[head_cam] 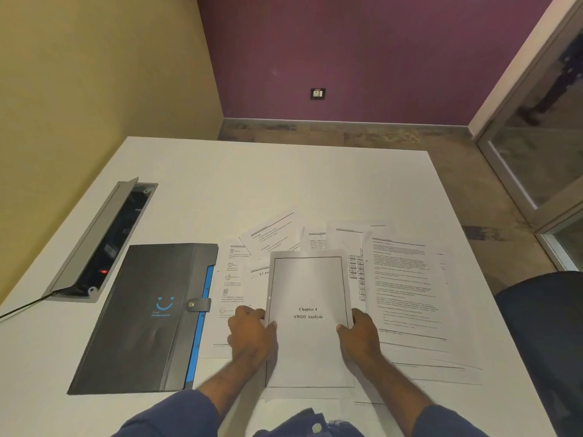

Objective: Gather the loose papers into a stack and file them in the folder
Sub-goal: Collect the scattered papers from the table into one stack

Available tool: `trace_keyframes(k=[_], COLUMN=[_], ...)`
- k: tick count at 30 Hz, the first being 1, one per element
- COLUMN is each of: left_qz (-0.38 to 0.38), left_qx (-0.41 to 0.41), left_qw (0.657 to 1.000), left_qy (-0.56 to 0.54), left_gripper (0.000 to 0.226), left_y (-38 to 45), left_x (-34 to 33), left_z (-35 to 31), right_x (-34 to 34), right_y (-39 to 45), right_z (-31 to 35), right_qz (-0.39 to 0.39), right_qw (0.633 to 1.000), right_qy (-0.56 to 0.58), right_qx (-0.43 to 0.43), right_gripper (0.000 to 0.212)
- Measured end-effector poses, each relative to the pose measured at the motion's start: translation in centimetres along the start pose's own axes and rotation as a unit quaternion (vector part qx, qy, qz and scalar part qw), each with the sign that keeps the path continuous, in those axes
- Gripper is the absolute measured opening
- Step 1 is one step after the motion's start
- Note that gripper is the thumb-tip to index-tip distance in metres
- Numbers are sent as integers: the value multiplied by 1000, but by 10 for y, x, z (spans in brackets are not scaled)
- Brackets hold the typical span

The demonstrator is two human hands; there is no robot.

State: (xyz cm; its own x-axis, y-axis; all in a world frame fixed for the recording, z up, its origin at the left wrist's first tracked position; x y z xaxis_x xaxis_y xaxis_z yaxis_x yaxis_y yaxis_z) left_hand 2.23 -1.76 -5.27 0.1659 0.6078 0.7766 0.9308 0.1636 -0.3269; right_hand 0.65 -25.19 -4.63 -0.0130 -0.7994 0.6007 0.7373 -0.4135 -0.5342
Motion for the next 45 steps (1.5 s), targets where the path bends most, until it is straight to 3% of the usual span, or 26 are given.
trace_keyframes(k=[5,10,17,22,27,31,35,40,42,45], left_qz=[1,-13,-33,6,-52,-97,-41,50,71,115], left_qx=[15,51,6,-75,-159,-239,-272,-209,-180,-153], left_qw=[998,987,957,966,974,958,931,892,897,917], left_qy=[-63,-151,-290,-249,-151,-126,-241,-397,-397,-349], left_gripper=[31,38,83,26,20,19,29,18,10,17], left_y=[5,6,0,-2,-4,-9,-15,-9,-6,-5], left_x=[-4,0,20,50,95,134,159,154,144,121], left_z=[8,8,-15,-39,-64,-83,-99,-110,-111,-115], right_x=[-7,-13,-20,-20,-20,-9,8,32,45,60], right_y=[5,9,9,6,5,-4,-14,-20,-18,-11], right_z=[3,3,-10,-14,-1,18,47,73,75,71], right_qz=[7,10,43,89,154,179,241,307,292,272], right_qw=[999,1000,992,965,909,916,920,850,855,872], right_qy=[-33,0,104,230,379,356,310,423,423,402], right_qx=[-22,-25,-58,-83,-76,-54,16,70,71,67], right_gripper=[12,26,37,40,40,55,72,58,53,44])
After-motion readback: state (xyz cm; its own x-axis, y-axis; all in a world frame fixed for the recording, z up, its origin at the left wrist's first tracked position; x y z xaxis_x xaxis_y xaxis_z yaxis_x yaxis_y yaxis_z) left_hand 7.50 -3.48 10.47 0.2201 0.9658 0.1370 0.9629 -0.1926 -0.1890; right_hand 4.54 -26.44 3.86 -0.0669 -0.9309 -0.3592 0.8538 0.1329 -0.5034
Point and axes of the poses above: each hand's wrist, its own y-axis towards the middle knuckle, its own x-axis out of the back of the hand, z = x × y, the point moved 4 cm from there along y, towards the middle knuckle, and after that the axes turned 8 degrees about -x, right-handed, at the moved point
